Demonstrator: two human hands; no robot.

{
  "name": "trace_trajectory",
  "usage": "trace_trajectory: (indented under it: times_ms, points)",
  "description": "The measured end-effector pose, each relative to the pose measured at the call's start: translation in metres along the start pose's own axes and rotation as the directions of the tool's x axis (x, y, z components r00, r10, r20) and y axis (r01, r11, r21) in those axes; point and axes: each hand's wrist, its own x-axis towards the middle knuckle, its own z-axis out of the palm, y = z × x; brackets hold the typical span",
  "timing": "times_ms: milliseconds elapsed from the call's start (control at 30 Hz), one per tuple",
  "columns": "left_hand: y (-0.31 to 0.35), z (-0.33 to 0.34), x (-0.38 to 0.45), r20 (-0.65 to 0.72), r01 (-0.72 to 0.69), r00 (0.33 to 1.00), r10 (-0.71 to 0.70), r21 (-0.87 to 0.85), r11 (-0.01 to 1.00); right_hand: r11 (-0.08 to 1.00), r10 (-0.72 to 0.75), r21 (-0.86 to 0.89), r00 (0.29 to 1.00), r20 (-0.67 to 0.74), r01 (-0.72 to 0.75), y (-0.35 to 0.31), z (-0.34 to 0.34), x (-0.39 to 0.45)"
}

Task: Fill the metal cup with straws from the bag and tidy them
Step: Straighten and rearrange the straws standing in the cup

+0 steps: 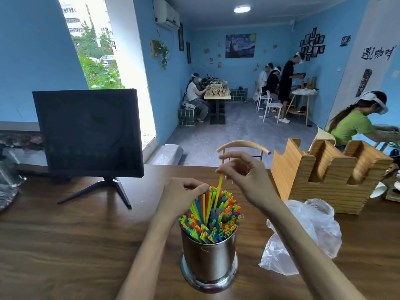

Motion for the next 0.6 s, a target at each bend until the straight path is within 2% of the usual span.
trace_trajectory:
  times_ms: [100,200,367,467,533,600]
  points:
    - [0.002,-0.003,0.005,-0.028,-0.029,0.999,0.029,0.019,0.999,0.978,0.022,-0.207,0.987,0.161,0.012,0.008,0.003,-0.007]
    - [0.005,-0.007,0.007,-0.039,-0.017,0.999,0.015,-0.031,0.999,0.95,0.122,-0.309,0.957,0.265,-0.035,0.013,0.001,-0.009]
    - [0.02,-0.014,0.011,-0.083,-0.054,0.995,0.047,-0.085,0.995,0.955,0.236,-0.253,0.91,0.34,-0.153,0.012,-0.007,-0.004]
    - [0.038,-0.018,0.011,-0.156,-0.206,0.969,0.192,-0.077,0.976,0.957,0.232,-0.238,0.933,0.276,-0.167,0.009,-0.007,-0.002]
    - [0.051,-0.022,0.008,-0.278,-0.363,0.906,0.319,-0.123,0.924,0.955,0.211,-0.259,0.946,0.245,-0.146,0.007,-0.005,-0.003]
    - [0.064,-0.027,0.001,-0.392,-0.513,0.826,0.405,-0.222,0.829,0.954,0.186,-0.281,0.938,0.292,-0.101,0.005,-0.001,-0.004]
